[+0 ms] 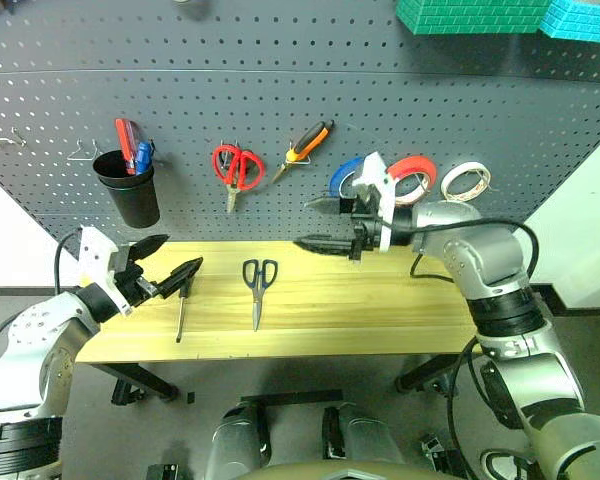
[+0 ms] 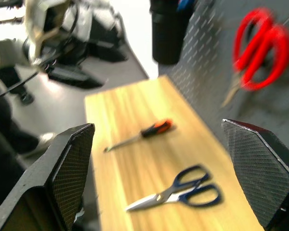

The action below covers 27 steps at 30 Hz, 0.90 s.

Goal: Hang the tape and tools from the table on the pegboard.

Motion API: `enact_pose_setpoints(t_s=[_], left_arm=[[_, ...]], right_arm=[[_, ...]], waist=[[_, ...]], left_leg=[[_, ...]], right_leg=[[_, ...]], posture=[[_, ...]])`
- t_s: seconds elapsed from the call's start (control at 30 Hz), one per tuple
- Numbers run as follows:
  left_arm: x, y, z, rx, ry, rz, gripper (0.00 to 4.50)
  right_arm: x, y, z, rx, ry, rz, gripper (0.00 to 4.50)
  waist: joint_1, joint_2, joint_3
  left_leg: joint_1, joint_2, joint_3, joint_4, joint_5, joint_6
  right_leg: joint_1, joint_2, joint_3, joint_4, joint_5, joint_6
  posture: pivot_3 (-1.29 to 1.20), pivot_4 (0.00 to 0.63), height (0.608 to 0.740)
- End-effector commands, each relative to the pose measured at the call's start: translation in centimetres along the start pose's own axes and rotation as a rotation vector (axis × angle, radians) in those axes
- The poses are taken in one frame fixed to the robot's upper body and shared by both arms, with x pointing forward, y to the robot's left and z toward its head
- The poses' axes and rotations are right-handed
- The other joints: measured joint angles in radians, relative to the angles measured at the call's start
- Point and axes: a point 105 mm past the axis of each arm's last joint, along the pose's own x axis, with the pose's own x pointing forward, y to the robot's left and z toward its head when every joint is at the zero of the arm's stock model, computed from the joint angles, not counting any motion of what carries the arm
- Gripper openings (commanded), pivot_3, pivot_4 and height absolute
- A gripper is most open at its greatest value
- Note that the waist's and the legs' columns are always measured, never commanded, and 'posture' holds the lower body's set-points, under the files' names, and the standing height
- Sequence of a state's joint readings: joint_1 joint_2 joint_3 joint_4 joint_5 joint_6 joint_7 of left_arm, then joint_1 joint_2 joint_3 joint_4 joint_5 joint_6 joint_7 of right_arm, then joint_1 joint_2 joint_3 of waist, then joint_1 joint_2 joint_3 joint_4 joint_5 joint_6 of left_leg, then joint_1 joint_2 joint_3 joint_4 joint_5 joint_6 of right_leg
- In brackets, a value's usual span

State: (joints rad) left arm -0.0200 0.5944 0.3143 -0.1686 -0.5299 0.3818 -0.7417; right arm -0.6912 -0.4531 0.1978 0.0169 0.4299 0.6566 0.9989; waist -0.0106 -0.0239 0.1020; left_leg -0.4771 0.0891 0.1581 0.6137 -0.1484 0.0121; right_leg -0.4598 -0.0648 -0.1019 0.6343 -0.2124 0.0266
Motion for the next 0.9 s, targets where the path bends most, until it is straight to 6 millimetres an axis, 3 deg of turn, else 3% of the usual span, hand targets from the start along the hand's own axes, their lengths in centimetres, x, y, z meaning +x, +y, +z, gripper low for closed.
enact_pose_setpoints(t_s=[0.03, 0.17, 0.33, 0.47, 0.73, 0.9], left_arm=[[1.0, 0.0, -1.4, 0.015, 0.063, 0.092, 4.50], [2.1, -0.1, -2.9, -0.013, 0.115, 0.191, 4.50], [4.5, -1.1, -3.0, -0.061, 0.139, 0.280, 4.50], [6.4, -2.6, -2.8, -0.125, 0.124, 0.313, 4.50], [10.2, -5.7, -4.8, -0.099, 0.357, 0.381, 4.50], [11.3, -5.7, -5.6, -0.029, 0.458, 0.508, 4.50]], right_arm=[[0.2, -2.1, -2.4, -0.045, 0.082, -0.121, 4.45], [-0.5, -3.7, -4.4, -0.044, 0.137, -0.187, 4.45], [-2.8, -4.8, -5.5, -0.024, 0.186, -0.200, 4.45], [-4.5, -5.6, -6.3, -0.032, 0.253, -0.224, 4.45], [-7.7, -7.4, -6.7, -0.052, 0.335, -0.309, 4.45], [-9.6, -7.7, -6.7, -0.050, 0.371, -0.337, 4.45]], waist=[[0.003, 0.000, 0.000], [0.008, 0.002, 0.002], [0.021, 0.008, 0.015], [0.023, 0.011, 0.041], [0.017, 0.015, 0.125], [0.011, 0.011, 0.168]], left_leg=[[0.000, 0.000, 0.000, 0.000, 0.000, 0.000], [0.000, -0.001, 0.000, 0.000, 0.000, 0.001], [0.000, 0.000, 0.000, 0.001, -0.001, 0.001], [0.002, -0.001, -0.001, 0.004, -0.002, 0.003], [0.000, -0.001, -0.006, 0.015, -0.003, 0.007], [0.000, -0.002, -0.006, 0.019, -0.002, 0.009]], right_leg=[[0.000, 0.000, 0.000, 0.000, 0.000, 0.000], [0.000, -0.001, 0.000, -0.001, 0.000, 0.000], [0.000, -0.001, 0.002, -0.001, 0.000, -0.001], [0.002, -0.004, 0.003, -0.001, -0.001, -0.002], [0.003, -0.002, 0.006, 0.005, -0.002, -0.001], [0.001, -0.005, 0.007, 0.013, -0.003, 0.001]], posture=[[0.05, 0.102, 0.730], [0.04, 0.124, 0.730], [0.01, 0.190, 0.730], [-0.02, 0.248, 0.730], [-0.07, 0.328, 0.730], [-0.13, 0.367, 0.730]])
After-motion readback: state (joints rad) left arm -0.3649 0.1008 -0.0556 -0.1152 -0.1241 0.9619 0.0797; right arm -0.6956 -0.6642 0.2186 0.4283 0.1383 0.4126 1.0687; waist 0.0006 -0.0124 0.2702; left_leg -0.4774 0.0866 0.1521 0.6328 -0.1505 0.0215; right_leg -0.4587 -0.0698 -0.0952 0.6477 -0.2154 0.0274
